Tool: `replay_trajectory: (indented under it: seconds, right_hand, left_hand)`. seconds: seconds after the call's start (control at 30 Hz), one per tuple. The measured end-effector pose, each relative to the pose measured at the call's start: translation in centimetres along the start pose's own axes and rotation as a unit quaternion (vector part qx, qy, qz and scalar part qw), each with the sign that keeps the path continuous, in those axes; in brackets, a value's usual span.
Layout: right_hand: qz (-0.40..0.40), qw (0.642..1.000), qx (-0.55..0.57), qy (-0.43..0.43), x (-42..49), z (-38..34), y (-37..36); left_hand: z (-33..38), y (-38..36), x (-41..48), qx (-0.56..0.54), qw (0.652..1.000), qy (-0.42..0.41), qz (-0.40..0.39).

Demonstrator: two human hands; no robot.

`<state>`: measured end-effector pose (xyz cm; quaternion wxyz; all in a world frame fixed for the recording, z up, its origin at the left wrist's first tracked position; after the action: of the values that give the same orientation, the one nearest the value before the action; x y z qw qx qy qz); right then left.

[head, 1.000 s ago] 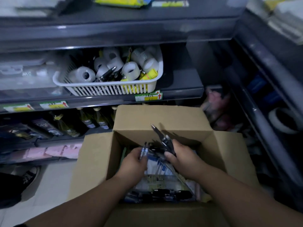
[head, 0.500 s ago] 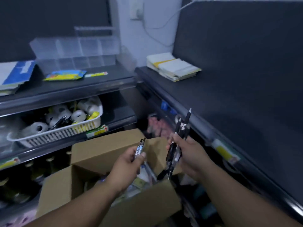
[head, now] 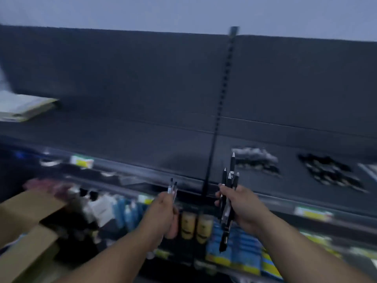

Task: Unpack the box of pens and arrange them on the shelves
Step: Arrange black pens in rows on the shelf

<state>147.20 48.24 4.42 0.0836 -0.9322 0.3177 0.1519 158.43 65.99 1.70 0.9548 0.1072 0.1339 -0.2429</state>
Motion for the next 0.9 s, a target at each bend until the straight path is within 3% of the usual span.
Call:
replay_trajectory:
  seconds: [0.17,0.37,0.57,0.9]
  right_hand:
    - [0.105,0.994,0.035,-0.024,-5.1,1.7,14.7]
    - [0.160,0.985,0.062,-0.035,-6.9,2.5,22.7]
    - [0.149,0.987,0.043,-0.033,-2.3,-2.1,24.3]
    - [0.060,0.997,0.042,-0.036,8.3,-7.4,19.9]
  left_hand:
    - [2.1,-14.1,-2.0,0.087,0.989,-0.027,-0.120]
    - [5.3,-23.7,-0.1,0.137,0.973,-0.058,-0.175]
    - [11.0,-25.3,8.5,0.224,0.962,-0.119,-0.097]
    - [12.9,-24.9,17.1,0.337,0.934,-0.082,-0.081]
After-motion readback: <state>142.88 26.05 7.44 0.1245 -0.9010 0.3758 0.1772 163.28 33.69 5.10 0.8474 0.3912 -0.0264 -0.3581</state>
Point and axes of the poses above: each hand's wrist, its own x-axis towards the middle knuckle, its own y-axis out of the back of the hand, z = x × y, the point moved 9 cm from there along x, towards the middle knuckle, and after that the axes turned 2 degrees about y, right-handed, at the moved point
